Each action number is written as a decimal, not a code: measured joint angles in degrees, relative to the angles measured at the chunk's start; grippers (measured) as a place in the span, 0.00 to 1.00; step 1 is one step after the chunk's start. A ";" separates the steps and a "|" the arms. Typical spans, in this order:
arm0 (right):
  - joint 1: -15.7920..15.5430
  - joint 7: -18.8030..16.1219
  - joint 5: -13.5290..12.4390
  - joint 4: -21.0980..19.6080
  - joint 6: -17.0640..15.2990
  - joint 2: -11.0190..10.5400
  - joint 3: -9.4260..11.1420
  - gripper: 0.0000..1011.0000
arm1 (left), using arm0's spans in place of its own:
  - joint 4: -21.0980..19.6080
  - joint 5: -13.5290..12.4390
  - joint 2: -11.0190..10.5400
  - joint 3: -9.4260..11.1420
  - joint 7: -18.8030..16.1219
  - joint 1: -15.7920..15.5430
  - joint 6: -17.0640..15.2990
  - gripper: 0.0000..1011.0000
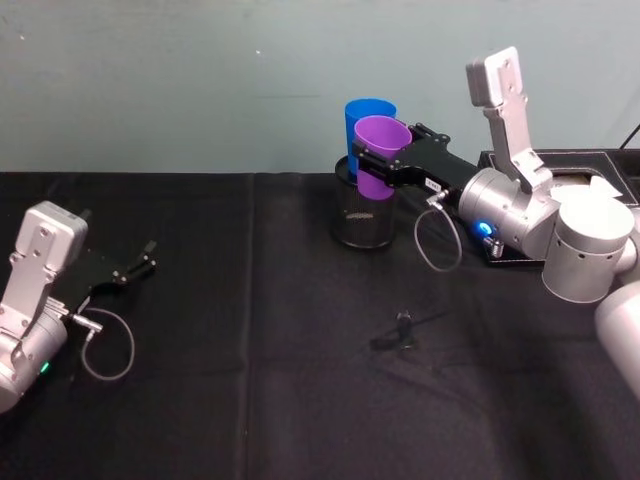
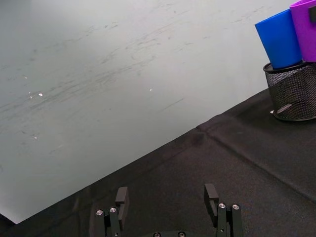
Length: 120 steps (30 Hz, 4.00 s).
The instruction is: Pick up one cup with a gripper and tap it against the other cup.
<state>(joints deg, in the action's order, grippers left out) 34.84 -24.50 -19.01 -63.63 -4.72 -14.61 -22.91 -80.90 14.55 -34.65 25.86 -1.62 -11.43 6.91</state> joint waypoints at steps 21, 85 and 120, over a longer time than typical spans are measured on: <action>0.31 0.47 0.16 0.17 -0.78 0.16 0.07 0.73 | 0.00 0.00 0.00 0.00 0.00 0.00 0.00 0.99; 0.21 0.46 0.12 0.13 -0.62 0.11 0.03 0.73 | 0.00 0.00 0.00 0.00 0.00 0.00 0.00 0.99; 0.21 0.46 0.12 0.12 -0.63 0.11 0.03 0.73 | 0.00 0.00 0.00 0.00 0.00 0.00 0.00 0.99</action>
<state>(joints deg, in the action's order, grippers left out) 35.05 -24.04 -18.89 -63.51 -5.34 -14.51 -22.88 -80.90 14.55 -34.65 25.86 -1.62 -11.43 6.91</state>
